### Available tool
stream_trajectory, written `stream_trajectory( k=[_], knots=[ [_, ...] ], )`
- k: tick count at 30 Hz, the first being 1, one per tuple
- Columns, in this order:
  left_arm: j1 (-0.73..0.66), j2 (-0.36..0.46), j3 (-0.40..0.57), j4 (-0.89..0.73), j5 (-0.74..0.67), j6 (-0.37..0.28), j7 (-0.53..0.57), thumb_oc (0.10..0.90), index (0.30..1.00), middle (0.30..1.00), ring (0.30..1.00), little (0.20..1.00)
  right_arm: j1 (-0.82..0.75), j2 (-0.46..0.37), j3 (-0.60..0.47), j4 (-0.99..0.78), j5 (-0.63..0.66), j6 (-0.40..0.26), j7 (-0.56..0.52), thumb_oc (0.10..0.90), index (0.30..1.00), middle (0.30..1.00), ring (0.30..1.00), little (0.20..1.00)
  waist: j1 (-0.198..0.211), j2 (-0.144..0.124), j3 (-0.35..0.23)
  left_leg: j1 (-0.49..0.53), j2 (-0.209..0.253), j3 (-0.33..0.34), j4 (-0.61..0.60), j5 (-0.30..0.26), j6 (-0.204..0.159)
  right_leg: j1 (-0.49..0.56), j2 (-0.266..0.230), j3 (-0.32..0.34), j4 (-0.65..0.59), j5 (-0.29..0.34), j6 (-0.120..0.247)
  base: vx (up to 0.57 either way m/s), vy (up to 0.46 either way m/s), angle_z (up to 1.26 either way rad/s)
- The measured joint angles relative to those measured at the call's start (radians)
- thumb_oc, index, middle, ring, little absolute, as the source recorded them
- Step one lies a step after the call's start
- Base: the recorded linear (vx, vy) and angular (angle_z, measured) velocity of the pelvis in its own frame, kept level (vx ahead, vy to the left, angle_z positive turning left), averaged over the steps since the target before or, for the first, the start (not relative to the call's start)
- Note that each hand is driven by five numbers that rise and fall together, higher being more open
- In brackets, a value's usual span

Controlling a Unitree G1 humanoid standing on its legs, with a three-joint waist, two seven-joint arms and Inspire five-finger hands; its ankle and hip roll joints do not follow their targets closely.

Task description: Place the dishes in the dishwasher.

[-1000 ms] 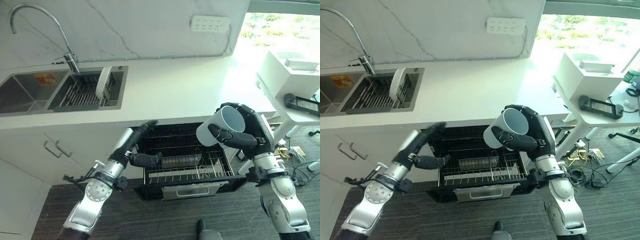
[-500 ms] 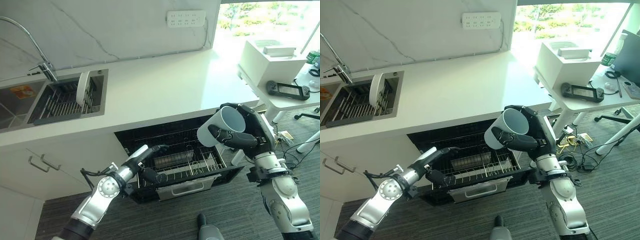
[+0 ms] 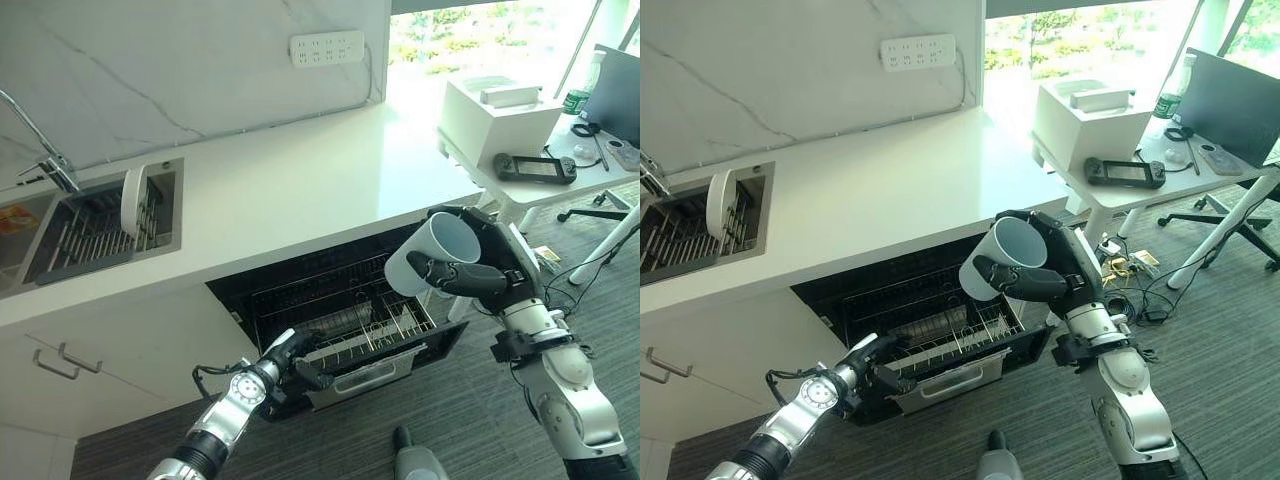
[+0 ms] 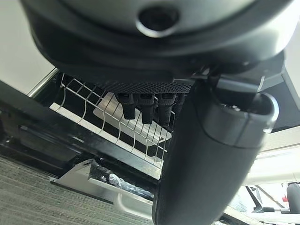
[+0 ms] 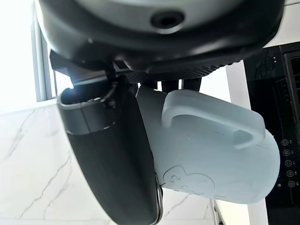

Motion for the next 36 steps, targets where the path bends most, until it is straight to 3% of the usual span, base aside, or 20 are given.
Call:
stream_trajectory(
  k=[5, 9, 10, 20, 25, 28, 36],
  knots=[
    [-0.024, -0.006, 0.001, 0.037, -0.009, 0.016, -0.033, 0.800, 0.900, 0.900, 0.900, 0.900, 0.000, 0.000, 0.000, 0.000, 0.000, 0.021, 0.008, 0.400, 0.300, 0.300, 0.300, 0.300, 0.002, 0.001, -0.001, 0.001, 0.000, 0.001, 0.003, 0.000, 0.000, 0.002, 0.000, 0.000, 0.002, 0.007, -0.007, 0.00, 0.000, 0.00],
    [-0.032, -0.006, -0.012, 0.031, -0.006, 0.081, -0.149, 0.800, 0.900, 0.900, 0.900, 0.900, 0.000, -0.004, 0.000, 0.000, 0.000, 0.030, 0.008, 0.400, 0.300, 0.300, 0.300, 0.300, 0.003, 0.013, -0.009, 0.000, 0.000, 0.004, 0.005, 0.000, 0.000, 0.003, -0.001, 0.000, 0.002, 0.007, -0.007, 0.00, 0.009, 0.00],
    [-0.032, -0.006, -0.033, 0.020, 0.004, 0.106, -0.221, 0.800, 0.900, 0.900, 0.900, 0.900, 0.000, -0.012, 0.000, 0.000, 0.000, 0.039, 0.008, 0.400, 0.300, 0.300, 0.300, 0.300, 0.003, 0.022, -0.014, 0.000, 0.000, 0.004, 0.005, -0.001, 0.000, 0.004, -0.001, 0.000, 0.000, 0.007, -0.007, -0.01, 0.039, 0.00],
    [-0.096, 0.017, -0.063, -0.051, 0.032, 0.276, -0.360, 0.800, 0.900, 0.900, 0.900, 0.900, -0.008, -0.028, 0.027, 0.000, 0.000, 0.050, 0.006, 0.400, 0.300, 0.300, 0.300, 0.300, 0.001, 0.038, -0.025, -0.002, 0.000, 0.022, 0.017, -0.015, 0.010, -0.001, 0.001, 0.018, -0.011, 0.018, -0.006, -0.01, 0.023, -0.05],
    [-0.125, 0.032, -0.077, -0.069, 0.050, 0.355, -0.544, 0.800, 0.900, 0.900, 0.900, 0.900, -0.027, -0.052, 0.032, 0.000, 0.000, 0.059, 0.006, 0.400, 0.300, 0.300, 0.300, 0.300, -0.005, 0.041, -0.026, 0.000, -0.001, 0.023, 0.017, -0.014, 0.003, -0.001, 0.001, 0.019, -0.014, 0.018, -0.005, 0.01, 0.041, -0.01],
    [-0.147, 0.038, -0.109, -0.050, 0.052, 0.373, -0.656, 0.800, 0.900, 0.900, 0.900, 0.900, -0.058, -0.056, 0.053, 0.000, 0.000, 0.060, 0.015, 0.400, 0.300, 0.300, 0.300, 0.300, -0.029, 0.052, -0.032, 0.001, -0.003, 0.028, 0.014, -0.018, 0.004, -0.001, 0.000, 0.021, -0.014, 0.017, -0.003, 0.02, 0.060, -0.01],
    [-0.170, 0.060, -0.127, -0.047, 0.047, 0.355, -0.745, 0.800, 0.900, 0.900, 0.900, 0.900, -0.060, -0.090, 0.061, 0.002, 0.000, 0.064, 0.042, 0.400, 0.300, 0.300, 0.300, 0.300, -0.033, 0.101, -0.059, 0.006, -0.007, 0.040, -0.004, -0.018, 0.004, -0.001, 0.000, 0.026, -0.021, 0.014, 0.001, 0.01, 0.040, -0.02]
  ],
)
